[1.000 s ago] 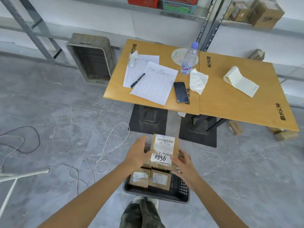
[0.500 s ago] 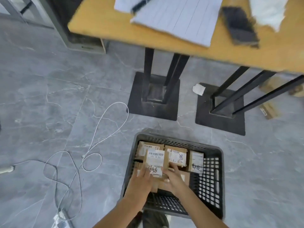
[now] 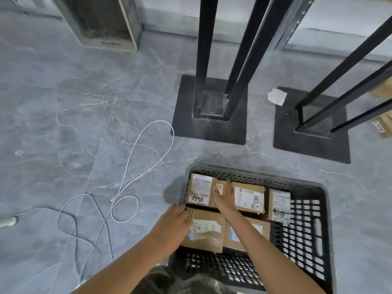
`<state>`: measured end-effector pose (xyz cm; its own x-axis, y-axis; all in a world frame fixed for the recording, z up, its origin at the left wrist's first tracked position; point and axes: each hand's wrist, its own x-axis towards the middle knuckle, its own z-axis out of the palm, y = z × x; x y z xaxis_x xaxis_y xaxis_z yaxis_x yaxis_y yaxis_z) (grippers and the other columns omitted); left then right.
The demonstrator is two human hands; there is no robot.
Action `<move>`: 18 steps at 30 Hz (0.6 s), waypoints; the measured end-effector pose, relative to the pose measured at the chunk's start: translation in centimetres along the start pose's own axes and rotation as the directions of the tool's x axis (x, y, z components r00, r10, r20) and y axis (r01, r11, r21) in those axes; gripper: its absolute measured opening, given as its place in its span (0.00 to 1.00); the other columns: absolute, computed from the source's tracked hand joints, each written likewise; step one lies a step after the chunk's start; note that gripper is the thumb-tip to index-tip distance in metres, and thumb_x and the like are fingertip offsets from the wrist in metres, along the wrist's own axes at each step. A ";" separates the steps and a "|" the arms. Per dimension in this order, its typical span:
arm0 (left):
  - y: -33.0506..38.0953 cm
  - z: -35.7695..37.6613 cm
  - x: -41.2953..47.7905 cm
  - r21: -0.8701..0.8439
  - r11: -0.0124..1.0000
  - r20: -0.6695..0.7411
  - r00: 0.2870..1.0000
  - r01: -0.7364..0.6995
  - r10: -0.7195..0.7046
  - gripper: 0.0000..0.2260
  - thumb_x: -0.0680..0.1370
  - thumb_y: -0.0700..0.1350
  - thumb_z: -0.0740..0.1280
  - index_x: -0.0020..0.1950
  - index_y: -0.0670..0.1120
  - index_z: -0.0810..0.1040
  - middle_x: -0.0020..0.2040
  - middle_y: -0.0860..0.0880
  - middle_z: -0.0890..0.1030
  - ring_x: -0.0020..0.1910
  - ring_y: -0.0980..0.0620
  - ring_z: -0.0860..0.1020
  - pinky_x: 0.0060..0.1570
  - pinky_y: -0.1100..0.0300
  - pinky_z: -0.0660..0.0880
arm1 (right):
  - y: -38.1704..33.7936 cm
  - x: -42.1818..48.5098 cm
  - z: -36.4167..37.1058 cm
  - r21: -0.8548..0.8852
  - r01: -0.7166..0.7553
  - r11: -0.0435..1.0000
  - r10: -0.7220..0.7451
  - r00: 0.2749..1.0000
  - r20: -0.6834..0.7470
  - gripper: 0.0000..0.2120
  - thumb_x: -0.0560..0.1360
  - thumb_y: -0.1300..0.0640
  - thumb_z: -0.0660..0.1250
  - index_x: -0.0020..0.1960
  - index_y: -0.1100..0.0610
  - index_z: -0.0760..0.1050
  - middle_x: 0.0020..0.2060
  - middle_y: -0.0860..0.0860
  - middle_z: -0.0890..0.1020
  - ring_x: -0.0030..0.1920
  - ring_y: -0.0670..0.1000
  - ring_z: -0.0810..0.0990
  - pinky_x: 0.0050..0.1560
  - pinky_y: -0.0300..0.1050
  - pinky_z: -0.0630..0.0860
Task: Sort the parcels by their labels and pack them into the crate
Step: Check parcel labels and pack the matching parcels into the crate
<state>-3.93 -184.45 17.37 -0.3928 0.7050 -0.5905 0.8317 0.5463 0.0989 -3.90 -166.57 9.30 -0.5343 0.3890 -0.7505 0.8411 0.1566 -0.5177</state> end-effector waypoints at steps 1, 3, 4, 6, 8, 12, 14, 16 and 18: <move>-0.2 -2.3 -0.9 -0.002 1.000 -0.011 1.000 0.027 -0.027 0.20 0.78 0.40 0.60 0.69 0.41 0.65 0.71 0.41 0.65 0.73 0.42 0.58 0.72 0.47 0.54 | -1.5 -1.8 -1.7 -0.013 0.053 0.999 -0.053 0.999 -0.005 0.31 0.81 0.48 0.56 0.78 0.52 0.45 0.78 0.53 0.47 0.77 0.56 0.52 0.75 0.57 0.55; -0.5 -7.9 -2.6 -0.036 0.995 -0.053 0.995 0.088 -0.090 0.20 0.78 0.41 0.58 0.71 0.43 0.63 0.72 0.42 0.65 0.73 0.43 0.58 0.72 0.48 0.54 | -4.9 -6.0 -5.5 -0.011 0.142 0.990 -0.142 0.990 -0.011 0.27 0.81 0.52 0.57 0.77 0.54 0.52 0.76 0.55 0.57 0.76 0.55 0.57 0.74 0.55 0.57; -0.6 -11.1 -3.6 -0.063 0.991 -0.081 0.989 0.116 -0.120 0.20 0.79 0.41 0.57 0.71 0.44 0.63 0.71 0.43 0.66 0.73 0.44 0.59 0.72 0.49 0.55 | -6.9 -8.3 -7.6 -0.021 0.181 0.983 -0.181 0.983 -0.009 0.25 0.82 0.52 0.57 0.76 0.55 0.56 0.74 0.55 0.63 0.74 0.54 0.62 0.72 0.51 0.60; -0.6 -18.4 -5.7 -0.095 0.986 -0.154 0.976 0.138 -0.152 0.19 0.78 0.40 0.57 0.70 0.46 0.65 0.68 0.45 0.68 0.70 0.45 0.62 0.70 0.52 0.58 | -11.3 -13.2 -12.0 -0.041 0.249 0.968 -0.249 0.968 0.003 0.21 0.82 0.53 0.56 0.73 0.57 0.62 0.69 0.56 0.71 0.68 0.53 0.70 0.64 0.41 0.65; -0.3 -25.9 -8.0 -0.119 0.985 -0.238 0.960 0.123 -0.148 0.18 0.77 0.40 0.57 0.67 0.47 0.66 0.65 0.46 0.70 0.68 0.46 0.64 0.67 0.55 0.60 | -16.0 -18.4 -16.4 -0.027 0.308 0.951 -0.309 0.951 -0.007 0.18 0.82 0.55 0.57 0.70 0.58 0.66 0.65 0.55 0.74 0.66 0.55 0.72 0.61 0.39 0.67; 0.3 -41.0 -12.8 -0.183 0.980 -0.445 0.883 0.076 -0.151 0.15 0.79 0.43 0.57 0.65 0.48 0.68 0.61 0.50 0.73 0.65 0.49 0.67 0.64 0.55 0.64 | -25.7 -28.7 -25.4 -0.042 0.415 0.909 -0.416 0.897 -0.146 0.15 0.82 0.54 0.56 0.66 0.56 0.70 0.53 0.51 0.77 0.54 0.54 0.78 0.40 0.29 0.70; 0.7 -47.9 -15.1 -0.205 0.978 -0.555 0.818 0.040 -0.150 0.15 0.79 0.45 0.57 0.67 0.48 0.68 0.61 0.49 0.73 0.64 0.49 0.68 0.63 0.56 0.65 | -29.9 -33.8 -29.9 -0.025 0.478 0.878 -0.472 0.856 -0.213 0.15 0.82 0.53 0.56 0.66 0.55 0.71 0.53 0.50 0.77 0.47 0.51 0.78 0.42 0.36 0.70; 1.5 -54.3 -17.0 -0.221 0.975 -0.653 0.743 0.001 -0.148 0.16 0.79 0.45 0.58 0.67 0.47 0.69 0.61 0.48 0.75 0.63 0.49 0.69 0.60 0.55 0.67 | -32.9 -38.2 -34.5 -0.009 0.552 0.834 -0.533 0.799 -0.278 0.15 0.81 0.52 0.57 0.64 0.55 0.72 0.55 0.51 0.78 0.49 0.48 0.77 0.44 0.36 0.68; 2.9 -59.8 -18.5 -0.230 0.972 -0.729 0.669 -0.041 -0.144 0.16 0.79 0.46 0.60 0.66 0.47 0.70 0.60 0.47 0.76 0.61 0.48 0.72 0.59 0.54 0.70 | -34.5 -42.2 -38.9 -0.002 0.608 0.794 -0.565 0.736 -0.374 0.13 0.81 0.54 0.58 0.62 0.56 0.74 0.54 0.49 0.79 0.53 0.46 0.76 0.41 0.26 0.68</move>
<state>-17.71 -168.90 76.45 -0.6688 0.7226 0.1750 0.7347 0.6062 0.3046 -7.08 -153.02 74.79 -0.8367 0.5372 -0.1064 0.3429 0.3625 -0.8666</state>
